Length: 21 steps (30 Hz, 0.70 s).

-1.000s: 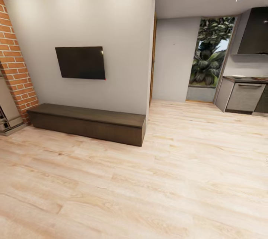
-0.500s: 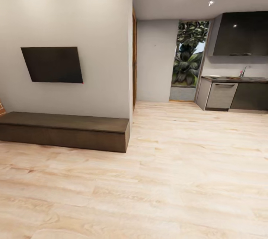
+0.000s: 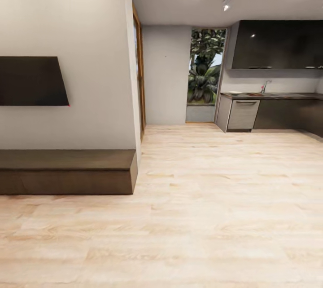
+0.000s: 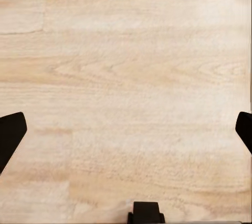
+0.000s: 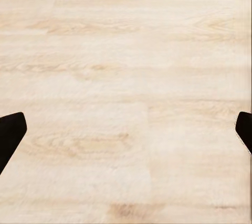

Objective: In the kitchen, take the Vidalia onion out of the sink, dice it on the chopping board with the paring knife, put the diced onion into the bowl on the countertop, then place both the paring knife and the chopping board into the sink.

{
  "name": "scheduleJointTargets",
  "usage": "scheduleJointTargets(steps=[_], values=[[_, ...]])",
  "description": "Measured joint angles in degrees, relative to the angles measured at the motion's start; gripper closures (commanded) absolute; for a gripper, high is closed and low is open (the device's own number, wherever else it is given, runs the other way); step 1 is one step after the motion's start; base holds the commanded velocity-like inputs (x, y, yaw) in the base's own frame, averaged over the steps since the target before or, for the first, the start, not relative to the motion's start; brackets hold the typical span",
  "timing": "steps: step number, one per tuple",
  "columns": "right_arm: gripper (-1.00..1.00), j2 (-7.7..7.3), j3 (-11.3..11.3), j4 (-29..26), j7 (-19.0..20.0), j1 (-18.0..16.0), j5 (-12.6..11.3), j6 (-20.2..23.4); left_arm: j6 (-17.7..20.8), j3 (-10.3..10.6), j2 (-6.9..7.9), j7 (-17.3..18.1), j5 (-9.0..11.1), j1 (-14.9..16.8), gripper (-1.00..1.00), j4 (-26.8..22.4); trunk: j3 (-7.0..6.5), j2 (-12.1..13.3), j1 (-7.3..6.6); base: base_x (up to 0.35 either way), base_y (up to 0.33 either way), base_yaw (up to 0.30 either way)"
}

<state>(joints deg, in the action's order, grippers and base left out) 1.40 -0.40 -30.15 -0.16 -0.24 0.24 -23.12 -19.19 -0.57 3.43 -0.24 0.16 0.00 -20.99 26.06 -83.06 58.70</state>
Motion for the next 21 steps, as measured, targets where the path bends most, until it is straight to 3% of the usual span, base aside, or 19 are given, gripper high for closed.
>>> scheduleJointTargets(steps=[21], values=[[-1.00, 0.00, 0.0, 0.1, 0.0, 0.0, -0.1, 0.0, -0.1, 0.0, 0.48, 0.0, 0.0, 0.0, -1.00, -0.1, -0.89, 0.0, 0.00, 0.319, 0.000, -0.260]])
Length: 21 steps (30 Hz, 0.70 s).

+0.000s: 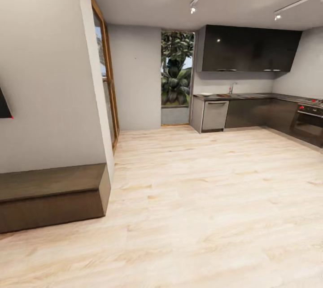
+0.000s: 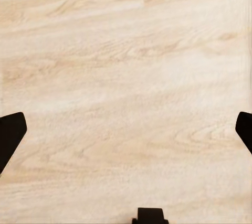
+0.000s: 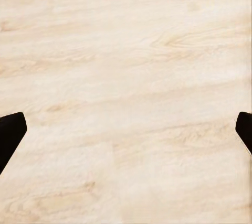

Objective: In the kitchen, take the Vidalia onion out of the sink, dice it on the chopping board with the paring knife, put the diced onion into the bowl on the countertop, then place both the paring knife and the chopping board into the sink.

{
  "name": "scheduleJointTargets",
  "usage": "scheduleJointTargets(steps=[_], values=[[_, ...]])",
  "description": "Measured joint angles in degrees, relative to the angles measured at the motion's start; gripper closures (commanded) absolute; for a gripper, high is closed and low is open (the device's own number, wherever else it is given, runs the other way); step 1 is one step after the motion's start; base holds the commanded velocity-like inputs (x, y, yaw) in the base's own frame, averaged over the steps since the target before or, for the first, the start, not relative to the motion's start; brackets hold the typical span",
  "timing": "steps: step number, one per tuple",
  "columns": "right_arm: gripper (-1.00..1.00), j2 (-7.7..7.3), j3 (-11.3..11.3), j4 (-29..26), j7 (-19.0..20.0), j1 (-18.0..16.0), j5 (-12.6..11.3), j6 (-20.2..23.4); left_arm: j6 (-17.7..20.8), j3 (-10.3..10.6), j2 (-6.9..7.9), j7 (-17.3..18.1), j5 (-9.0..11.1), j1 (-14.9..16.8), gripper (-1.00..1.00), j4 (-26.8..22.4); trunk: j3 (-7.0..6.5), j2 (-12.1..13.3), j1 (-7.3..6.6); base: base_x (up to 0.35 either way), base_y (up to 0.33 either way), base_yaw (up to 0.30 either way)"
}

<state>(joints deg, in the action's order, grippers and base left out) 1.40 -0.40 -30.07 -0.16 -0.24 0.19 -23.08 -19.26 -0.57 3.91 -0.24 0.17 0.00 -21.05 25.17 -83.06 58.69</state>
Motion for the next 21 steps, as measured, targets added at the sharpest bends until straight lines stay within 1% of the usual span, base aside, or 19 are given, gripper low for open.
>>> scheduleJointTargets(steps=[5, 21], values=[[-1.00, 0.00, 0.0, 0.0, 0.0, 0.0, 0.0, 0.0, 0.0, 0.0, 0.04, 0.0, 0.0, 0.0, -1.00, 0.0, -0.21, 0.0, 0.00, 0.321, -0.035, -0.260], [-1.00, 0.00, 0.0, 0.0, 0.0, 0.0, 0.0, 0.0, 0.0, 0.0, 0.00, 0.0, 0.0, 0.0, -1.00, 0.1, -0.89, 0.0, 0.00, 0.320, -0.120, -0.260]])
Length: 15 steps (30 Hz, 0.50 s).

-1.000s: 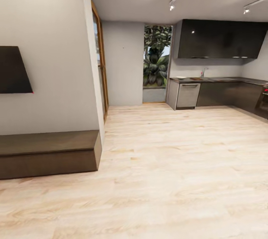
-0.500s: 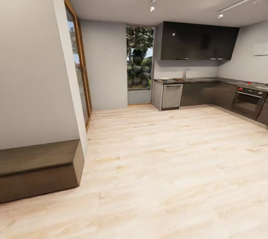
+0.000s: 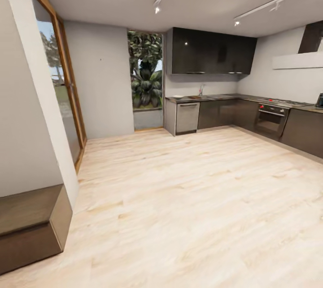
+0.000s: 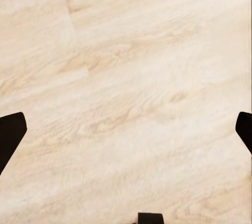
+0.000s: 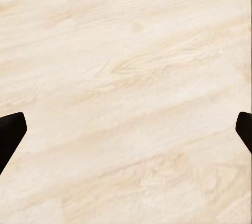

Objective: In the kitchen, take the Vidalia onion out of the sink, dice it on the chopping board with the paring knife, put the diced onion into the bowl on the countertop, then place both the paring knife and the chopping board into the sink.

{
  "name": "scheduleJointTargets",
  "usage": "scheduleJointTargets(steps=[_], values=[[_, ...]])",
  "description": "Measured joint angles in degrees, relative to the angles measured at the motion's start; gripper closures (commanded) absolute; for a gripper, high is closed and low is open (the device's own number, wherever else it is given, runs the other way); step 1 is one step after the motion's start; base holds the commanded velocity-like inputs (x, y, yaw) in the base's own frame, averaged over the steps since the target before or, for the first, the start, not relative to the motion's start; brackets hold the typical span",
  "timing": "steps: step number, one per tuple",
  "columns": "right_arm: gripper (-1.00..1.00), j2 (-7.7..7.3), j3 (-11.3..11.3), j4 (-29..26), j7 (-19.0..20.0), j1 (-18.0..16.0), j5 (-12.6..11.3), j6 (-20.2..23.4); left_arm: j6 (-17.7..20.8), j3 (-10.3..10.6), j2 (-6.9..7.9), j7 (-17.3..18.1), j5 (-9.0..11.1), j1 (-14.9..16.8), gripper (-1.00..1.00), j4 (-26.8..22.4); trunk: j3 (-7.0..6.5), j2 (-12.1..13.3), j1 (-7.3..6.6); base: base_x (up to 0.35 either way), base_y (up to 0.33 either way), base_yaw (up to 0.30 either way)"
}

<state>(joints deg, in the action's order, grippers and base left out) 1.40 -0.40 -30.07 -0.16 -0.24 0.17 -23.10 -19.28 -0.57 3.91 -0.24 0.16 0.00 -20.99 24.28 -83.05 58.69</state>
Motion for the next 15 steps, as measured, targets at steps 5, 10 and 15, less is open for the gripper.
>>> scheduleJointTargets(steps=[5, 10, 15], values=[[-1.00, 0.00, 0.0, 0.0, 0.0, 0.0, 0.0, 0.0, 0.0, 0.0, 0.01, 0.0, 0.0, 0.0, -1.00, 0.0, -0.21, 0.0, 0.00, 0.320, -0.119, -0.256], [-1.00, 0.00, 0.0, 0.0, 0.0, 0.0, 0.0, 0.0, 0.0, 0.0, 0.02, 0.0, 0.0, 0.0, -1.00, 0.0, -0.42, 0.0, 0.00, 0.321, -0.113, -0.251], [-1.00, 0.00, 0.0, 0.0, 0.0, 0.0, 0.0, 0.0, 0.0, 0.0, 0.02, 0.0, 0.0, 0.0, -1.00, 0.0, -0.63, 0.0, 0.00, 0.320, -0.109, -0.249]])
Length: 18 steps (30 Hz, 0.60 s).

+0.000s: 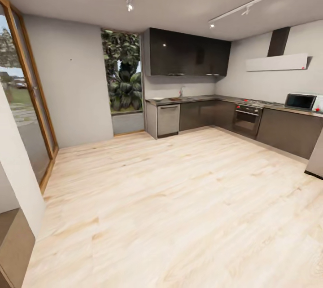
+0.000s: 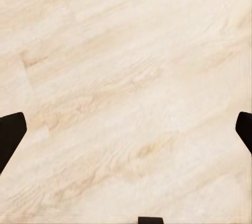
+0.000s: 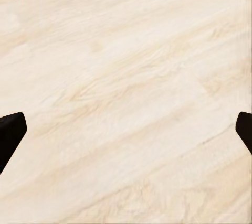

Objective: In the kitchen, take the Vidalia onion out of the sink, dice it on the chopping board with the paring knife, put the diced onion into the bowl on the countertop, then place both the paring knife and the chopping board into the sink.

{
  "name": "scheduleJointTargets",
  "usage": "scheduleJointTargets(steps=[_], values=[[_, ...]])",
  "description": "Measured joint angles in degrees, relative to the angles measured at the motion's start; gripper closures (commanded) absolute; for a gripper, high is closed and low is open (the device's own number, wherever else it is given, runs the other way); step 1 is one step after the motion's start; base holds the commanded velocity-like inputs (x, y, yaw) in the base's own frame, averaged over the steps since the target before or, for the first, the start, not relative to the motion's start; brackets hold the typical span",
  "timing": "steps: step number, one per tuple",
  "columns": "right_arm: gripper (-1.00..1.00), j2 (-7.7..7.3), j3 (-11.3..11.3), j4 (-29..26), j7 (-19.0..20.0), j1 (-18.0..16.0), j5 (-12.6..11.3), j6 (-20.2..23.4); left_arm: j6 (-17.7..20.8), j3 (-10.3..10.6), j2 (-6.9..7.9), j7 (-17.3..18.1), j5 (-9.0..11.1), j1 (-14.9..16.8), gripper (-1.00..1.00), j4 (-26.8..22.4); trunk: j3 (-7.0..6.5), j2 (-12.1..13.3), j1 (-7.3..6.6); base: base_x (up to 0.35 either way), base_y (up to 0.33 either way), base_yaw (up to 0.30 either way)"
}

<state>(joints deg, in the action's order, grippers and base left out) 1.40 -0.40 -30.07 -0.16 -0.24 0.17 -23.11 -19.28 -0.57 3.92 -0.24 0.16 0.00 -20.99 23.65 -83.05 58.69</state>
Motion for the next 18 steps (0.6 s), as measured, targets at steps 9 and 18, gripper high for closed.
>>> scheduleJointTargets(steps=[9, 18], values=[[-1.00, 0.00, 0.0, 0.0, 0.0, 0.0, 0.0, 0.0, 0.0, 0.0, 0.00, 0.0, 0.0, 0.0, -1.00, 0.0, -0.31, 0.0, 0.00, 0.320, -0.109, -0.162], [-1.00, 0.01, 0.0, 0.0, 0.0, 0.0, 0.1, 0.0, 0.0, 0.0, 0.03, 0.0, 0.0, 0.0, -1.00, 0.0, -0.32, 0.0, 0.00, 0.320, -0.100, -0.005]])
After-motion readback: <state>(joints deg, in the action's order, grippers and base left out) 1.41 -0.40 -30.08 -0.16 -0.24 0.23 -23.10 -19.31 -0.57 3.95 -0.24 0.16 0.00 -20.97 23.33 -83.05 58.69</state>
